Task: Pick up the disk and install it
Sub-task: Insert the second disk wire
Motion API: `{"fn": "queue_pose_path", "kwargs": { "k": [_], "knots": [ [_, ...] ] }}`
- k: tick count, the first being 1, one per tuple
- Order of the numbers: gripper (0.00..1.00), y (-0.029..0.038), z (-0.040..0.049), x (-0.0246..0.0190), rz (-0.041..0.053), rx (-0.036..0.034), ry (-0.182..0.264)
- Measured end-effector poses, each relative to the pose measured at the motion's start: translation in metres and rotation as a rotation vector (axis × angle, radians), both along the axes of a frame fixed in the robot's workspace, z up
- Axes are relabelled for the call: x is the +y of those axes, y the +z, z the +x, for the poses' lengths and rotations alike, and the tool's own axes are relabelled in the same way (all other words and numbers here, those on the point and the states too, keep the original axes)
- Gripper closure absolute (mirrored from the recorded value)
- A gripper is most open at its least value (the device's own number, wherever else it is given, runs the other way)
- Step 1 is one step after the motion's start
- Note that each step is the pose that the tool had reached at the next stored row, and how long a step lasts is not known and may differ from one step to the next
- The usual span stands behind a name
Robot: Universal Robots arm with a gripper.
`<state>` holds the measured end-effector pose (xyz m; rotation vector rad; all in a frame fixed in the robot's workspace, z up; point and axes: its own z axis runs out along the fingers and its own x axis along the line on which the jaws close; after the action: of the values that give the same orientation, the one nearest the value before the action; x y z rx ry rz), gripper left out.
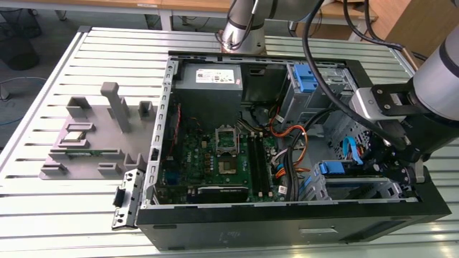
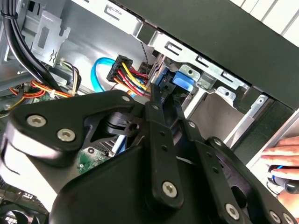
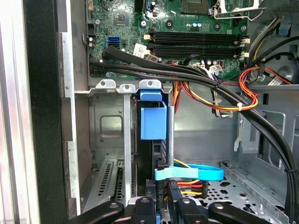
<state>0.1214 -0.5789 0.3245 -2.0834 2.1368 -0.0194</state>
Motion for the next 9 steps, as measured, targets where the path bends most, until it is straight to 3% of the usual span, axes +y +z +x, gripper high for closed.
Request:
{"fn": "queue_pose_path", "kwargs": {
  "k": [2,5,9],
  "knots": [
    [0.75,-0.0001,0.0000,0.0000,0.0002,0.0000,0.000],
    [0.63,-0.0001,0.0000,0.0000,0.0002,0.0000,0.000],
    [0.63,0.0016,0.0000,0.0000,0.0000,0.0000,0.000]
  ]
}}
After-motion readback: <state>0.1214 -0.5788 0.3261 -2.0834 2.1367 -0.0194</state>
